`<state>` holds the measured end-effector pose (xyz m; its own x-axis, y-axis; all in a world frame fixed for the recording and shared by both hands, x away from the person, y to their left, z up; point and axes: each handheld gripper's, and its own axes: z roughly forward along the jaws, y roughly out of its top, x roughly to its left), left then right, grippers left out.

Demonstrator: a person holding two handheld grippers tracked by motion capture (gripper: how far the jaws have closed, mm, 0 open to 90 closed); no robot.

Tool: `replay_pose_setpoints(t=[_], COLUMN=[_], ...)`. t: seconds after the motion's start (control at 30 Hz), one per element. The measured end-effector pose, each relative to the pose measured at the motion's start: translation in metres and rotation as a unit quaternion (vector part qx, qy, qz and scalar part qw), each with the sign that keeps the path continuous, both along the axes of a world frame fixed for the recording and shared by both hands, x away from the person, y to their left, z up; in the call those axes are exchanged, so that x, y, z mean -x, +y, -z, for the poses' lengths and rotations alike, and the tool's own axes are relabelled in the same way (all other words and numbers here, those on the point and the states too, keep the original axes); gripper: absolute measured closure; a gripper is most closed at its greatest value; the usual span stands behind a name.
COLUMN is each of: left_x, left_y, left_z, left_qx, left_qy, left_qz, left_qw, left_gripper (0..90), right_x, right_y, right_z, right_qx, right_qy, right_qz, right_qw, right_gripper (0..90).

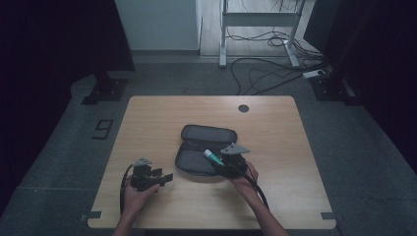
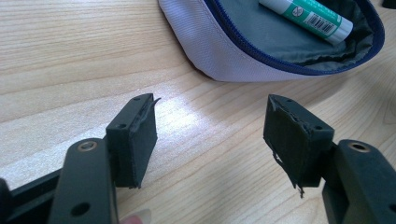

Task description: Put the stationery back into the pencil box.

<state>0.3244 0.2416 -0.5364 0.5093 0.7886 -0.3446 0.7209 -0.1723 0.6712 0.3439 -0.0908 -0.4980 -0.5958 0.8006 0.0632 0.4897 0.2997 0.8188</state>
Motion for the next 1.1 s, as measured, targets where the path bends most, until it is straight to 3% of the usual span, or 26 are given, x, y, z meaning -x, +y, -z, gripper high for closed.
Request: replay_pose_setpoints(t=[0.23, 0.4, 0.8, 1.1], left_x=[0.000, 0.000, -0.001, -0.001], left_y=[0.004, 0.006, 0.010, 0.011], left_z=[0.001, 0.002, 0.005, 0.006], left_qx=[0.000, -0.001, -0.002, -0.003], left_qy=[0.001, -0.002, 0.002, 0.000], left_qz=[-0.006, -0.011, -0.020, -0.022], left_qw=[1.0000, 0.9999, 0.9998, 0.9998], left_gripper=[35.0, 35.1, 35.1, 35.0], right_x=[0.026, 0.042, 0.057, 0.057], right_y=[-0.036, -0.067, -0.119, -0.129], right_z=[0.001, 0.009, 0.040, 0.046], right_qx=[-0.013, -0.004, 0.014, 0.018], right_qy=[-0.020, -0.035, -0.011, 0.001], right_qz=[0.010, 0.038, 0.086, 0.097], right_qw=[0.9997, 0.9986, 0.9961, 0.9952], right_gripper=[45.3, 45.4, 45.4, 44.1])
